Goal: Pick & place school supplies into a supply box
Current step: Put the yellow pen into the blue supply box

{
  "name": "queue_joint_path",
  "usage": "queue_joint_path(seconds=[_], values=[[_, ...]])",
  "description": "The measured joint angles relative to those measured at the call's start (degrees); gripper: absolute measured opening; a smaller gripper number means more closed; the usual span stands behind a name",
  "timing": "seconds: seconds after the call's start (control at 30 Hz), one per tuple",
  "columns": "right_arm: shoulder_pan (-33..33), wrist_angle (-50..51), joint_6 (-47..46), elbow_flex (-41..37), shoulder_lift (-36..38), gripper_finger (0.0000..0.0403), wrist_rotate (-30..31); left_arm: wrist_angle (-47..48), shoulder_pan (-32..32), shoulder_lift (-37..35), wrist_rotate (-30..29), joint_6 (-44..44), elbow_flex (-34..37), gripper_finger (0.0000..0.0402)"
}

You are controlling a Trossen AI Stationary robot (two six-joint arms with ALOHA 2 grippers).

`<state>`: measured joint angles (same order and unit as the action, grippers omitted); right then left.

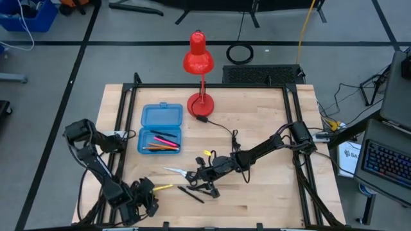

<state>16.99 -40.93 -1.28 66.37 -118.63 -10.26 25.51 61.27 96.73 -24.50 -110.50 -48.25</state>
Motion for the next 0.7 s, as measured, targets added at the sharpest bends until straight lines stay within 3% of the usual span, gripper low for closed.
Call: queue_joint_path(seconds=[0.13, 0.37, 0.7], values=[[0.0, 0.0, 0.0, 0.0, 0.0, 0.0132, 0.0, 1.5, 0.0, -0.1, 0.1, 3.8, -2.4, 0.0140], [0.0, 0.0, 0.0, 0.0, 0.0, 0.0132, 0.0, 12.6, 0.0, -0.2, -2.4, 15.1, -9.6, 0.0140], [0.5, -0.2, 1.5, 0.0, 0.0, 0.0132, 0.2, 20.8, 1.8, -0.1, 3.7, 21.0, -9.3, 0.0140]])
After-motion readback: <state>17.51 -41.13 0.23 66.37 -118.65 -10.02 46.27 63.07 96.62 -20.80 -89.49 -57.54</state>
